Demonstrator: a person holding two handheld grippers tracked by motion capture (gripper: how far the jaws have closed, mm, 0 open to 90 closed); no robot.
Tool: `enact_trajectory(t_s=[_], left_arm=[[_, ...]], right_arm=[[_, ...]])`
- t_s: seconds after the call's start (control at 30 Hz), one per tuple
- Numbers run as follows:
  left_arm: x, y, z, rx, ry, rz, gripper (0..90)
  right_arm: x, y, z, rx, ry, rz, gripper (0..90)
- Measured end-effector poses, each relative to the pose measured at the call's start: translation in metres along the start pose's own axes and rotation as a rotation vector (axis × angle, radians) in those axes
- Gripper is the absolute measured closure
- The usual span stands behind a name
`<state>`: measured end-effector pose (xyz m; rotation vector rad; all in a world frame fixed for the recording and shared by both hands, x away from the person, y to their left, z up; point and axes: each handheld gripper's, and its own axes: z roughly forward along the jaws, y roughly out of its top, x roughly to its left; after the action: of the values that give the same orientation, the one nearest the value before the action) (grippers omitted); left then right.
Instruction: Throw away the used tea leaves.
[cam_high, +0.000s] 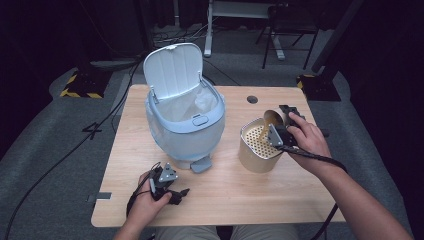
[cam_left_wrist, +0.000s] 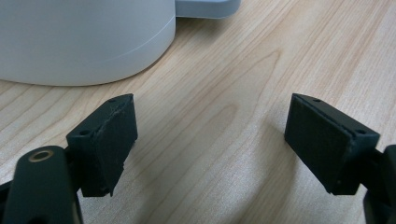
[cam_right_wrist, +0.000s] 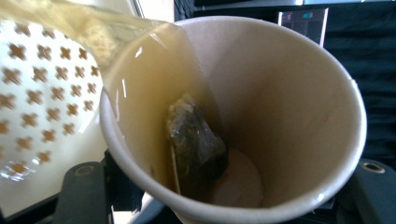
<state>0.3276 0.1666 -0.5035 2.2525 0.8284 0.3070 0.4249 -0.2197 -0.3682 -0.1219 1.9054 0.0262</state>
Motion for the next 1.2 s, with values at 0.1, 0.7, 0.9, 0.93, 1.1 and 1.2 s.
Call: enact_trajectory(t_s=[0.1, 0.7, 0.9, 0.93, 1.1, 1.2], left_arm=[[0.000, 0.000, 0.000, 0.000, 0.000, 0.000, 17.8], [0.000, 0.000, 0.000, 0.000, 0.000, 0.001, 17.8], [0.000, 0.000, 0.000, 0.001, 0.000, -0.001, 17.8], [0.000, 0.000, 0.000, 0.000, 0.000, -0.001, 17.8], [0.000, 0.000, 0.000, 0.000, 0.000, -0.001, 17.8], [0.000, 0.000, 0.000, 0.001, 0.000, -0.001, 17.8]], right_arm=[[0.002, 0.003, -0.001, 0.027, -0.051, -0.079, 31.8], [0.019, 0.020, -0.010, 0.216, -0.358, -0.676, 32.9], [0.022, 0.024, -0.011, 0.256, -0.413, -0.817, 33.1], [0.023, 0.025, -0.011, 0.257, -0.422, -0.846, 33.1], [0.024, 0.026, -0.011, 0.261, -0.440, -0.916, 33.1], [0.023, 0.026, -0.011, 0.265, -0.441, -0.929, 33.2]])
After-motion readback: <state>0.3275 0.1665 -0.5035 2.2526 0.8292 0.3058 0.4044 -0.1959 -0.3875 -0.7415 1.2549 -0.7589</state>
